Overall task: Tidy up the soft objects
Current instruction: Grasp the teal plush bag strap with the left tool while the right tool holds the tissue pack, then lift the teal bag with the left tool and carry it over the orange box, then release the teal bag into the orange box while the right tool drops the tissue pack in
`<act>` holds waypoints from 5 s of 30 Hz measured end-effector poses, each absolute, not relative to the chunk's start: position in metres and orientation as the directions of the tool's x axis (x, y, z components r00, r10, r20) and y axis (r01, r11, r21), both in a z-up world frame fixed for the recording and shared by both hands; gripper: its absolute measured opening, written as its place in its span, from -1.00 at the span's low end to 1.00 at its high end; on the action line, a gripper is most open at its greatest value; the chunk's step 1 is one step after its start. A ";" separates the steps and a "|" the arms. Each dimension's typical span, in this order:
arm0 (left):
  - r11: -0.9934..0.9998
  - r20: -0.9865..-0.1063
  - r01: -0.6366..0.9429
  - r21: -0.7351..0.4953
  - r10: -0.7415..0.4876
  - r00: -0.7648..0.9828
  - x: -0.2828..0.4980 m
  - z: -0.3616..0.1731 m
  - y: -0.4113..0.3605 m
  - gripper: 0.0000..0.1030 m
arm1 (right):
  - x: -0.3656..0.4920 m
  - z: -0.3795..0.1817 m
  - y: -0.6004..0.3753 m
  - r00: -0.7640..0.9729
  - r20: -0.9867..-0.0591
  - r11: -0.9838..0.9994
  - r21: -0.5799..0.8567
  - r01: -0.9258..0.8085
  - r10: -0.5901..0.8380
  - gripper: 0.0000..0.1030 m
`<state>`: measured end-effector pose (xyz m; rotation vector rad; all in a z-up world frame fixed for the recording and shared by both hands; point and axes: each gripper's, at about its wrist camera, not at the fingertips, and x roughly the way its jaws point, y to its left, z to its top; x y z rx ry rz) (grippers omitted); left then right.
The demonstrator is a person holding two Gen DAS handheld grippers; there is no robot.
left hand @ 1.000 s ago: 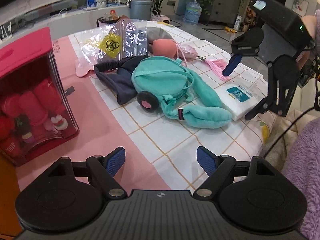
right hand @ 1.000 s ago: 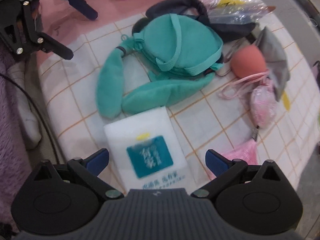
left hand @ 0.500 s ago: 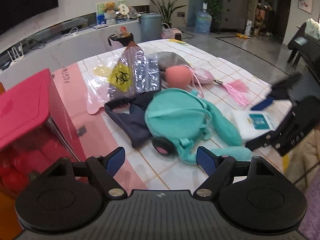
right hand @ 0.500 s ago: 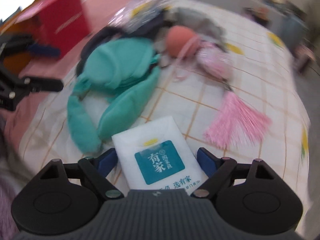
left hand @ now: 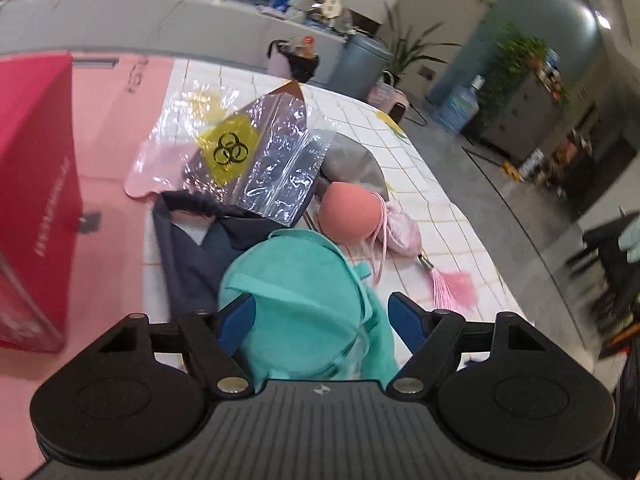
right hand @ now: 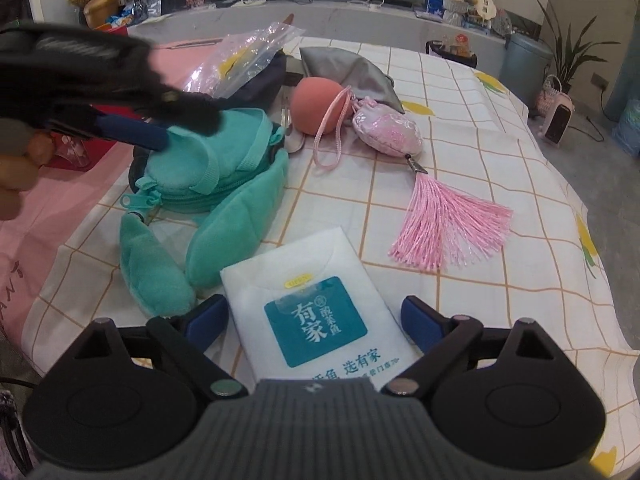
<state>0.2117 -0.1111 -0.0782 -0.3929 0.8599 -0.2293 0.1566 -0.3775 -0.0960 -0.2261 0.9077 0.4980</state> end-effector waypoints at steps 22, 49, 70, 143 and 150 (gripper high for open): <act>0.891 -0.671 -0.056 -0.450 -0.296 0.680 0.221 -0.098 -0.121 -0.98 | 0.151 -0.104 -0.383 0.576 -0.735 0.865 0.028 -0.502 0.358 0.92; 0.922 -0.592 0.086 -0.378 -0.312 0.743 0.142 -0.053 -0.091 -1.00 | 0.151 -0.100 -0.387 0.595 -0.723 0.876 0.028 -0.481 0.350 0.53; 0.897 -0.503 0.119 -0.426 -0.344 0.793 0.131 -0.018 -0.069 -1.00 | 0.141 -0.051 -0.383 0.643 -0.724 0.876 -0.114 -0.468 0.249 0.36; 0.919 -0.404 -0.252 -0.303 0.115 0.907 0.052 0.033 0.170 -1.00 | 0.097 -0.004 0.032 0.287 -0.749 0.443 0.009 -0.897 0.597 0.30; 0.934 -0.708 -0.325 -0.149 0.129 0.694 0.076 0.002 0.168 -0.99 | 0.091 -0.002 0.021 0.284 -0.743 0.448 0.024 -0.894 0.606 0.27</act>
